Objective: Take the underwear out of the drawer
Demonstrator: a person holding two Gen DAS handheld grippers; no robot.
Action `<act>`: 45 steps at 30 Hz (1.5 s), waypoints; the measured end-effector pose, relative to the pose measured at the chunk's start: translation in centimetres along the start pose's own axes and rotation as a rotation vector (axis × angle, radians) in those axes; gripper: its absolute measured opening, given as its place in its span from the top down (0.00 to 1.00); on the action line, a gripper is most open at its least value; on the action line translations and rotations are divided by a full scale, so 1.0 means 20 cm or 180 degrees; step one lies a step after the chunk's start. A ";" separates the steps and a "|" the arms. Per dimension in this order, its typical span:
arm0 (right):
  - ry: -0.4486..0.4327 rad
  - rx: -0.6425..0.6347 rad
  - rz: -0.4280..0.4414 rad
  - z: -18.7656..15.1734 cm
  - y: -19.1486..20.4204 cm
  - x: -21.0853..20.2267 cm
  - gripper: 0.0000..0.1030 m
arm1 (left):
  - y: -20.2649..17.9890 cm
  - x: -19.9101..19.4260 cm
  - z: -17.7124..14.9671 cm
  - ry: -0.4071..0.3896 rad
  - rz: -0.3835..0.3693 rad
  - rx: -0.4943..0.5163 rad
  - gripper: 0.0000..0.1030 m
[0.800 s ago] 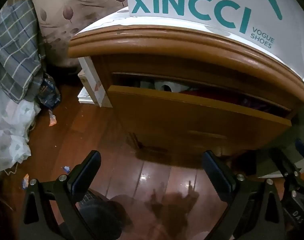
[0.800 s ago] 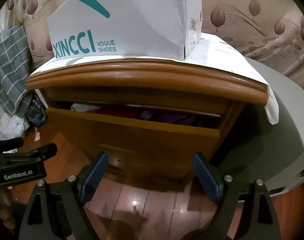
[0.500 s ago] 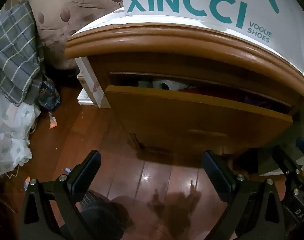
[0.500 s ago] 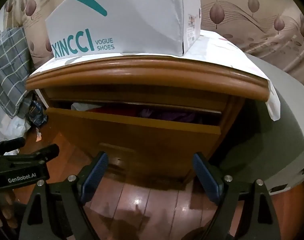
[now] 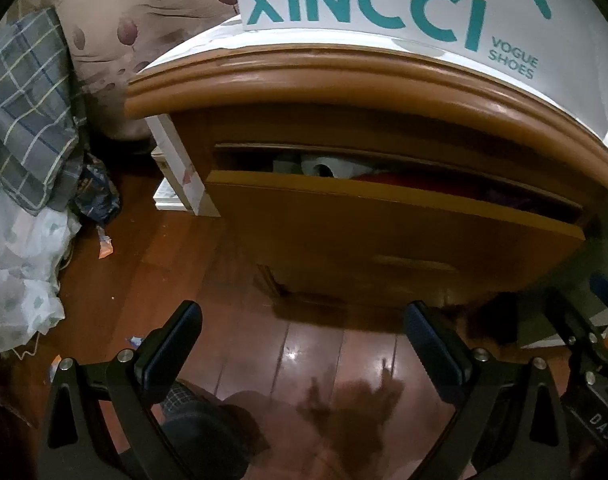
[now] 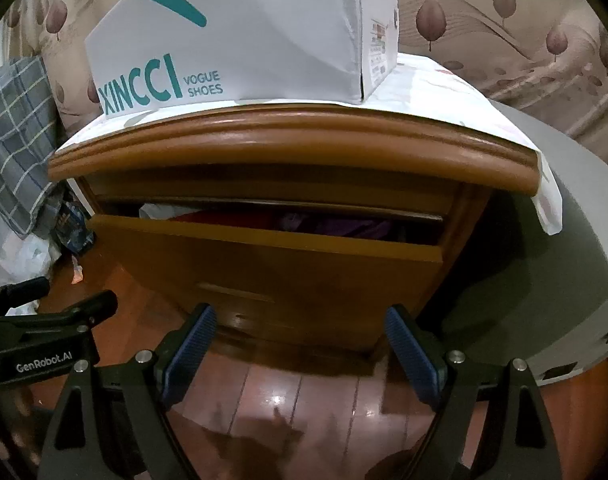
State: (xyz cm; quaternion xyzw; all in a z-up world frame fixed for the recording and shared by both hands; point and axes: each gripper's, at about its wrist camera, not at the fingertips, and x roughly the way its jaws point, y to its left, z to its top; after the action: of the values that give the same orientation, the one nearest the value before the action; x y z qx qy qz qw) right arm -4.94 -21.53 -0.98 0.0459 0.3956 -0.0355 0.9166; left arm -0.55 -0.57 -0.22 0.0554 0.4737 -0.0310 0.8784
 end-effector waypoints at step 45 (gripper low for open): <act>0.0082 0.0049 -0.0140 0.01 -0.05 0.01 0.14 | 0.01 0.01 0.00 0.0074 0.0019 -0.0047 0.02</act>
State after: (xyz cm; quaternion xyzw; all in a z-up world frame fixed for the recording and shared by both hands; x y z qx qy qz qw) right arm -4.72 -22.58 -1.08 0.0448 0.4081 -0.0581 0.9100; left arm -0.43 -0.30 -0.39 0.0506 0.4839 -0.0243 0.8733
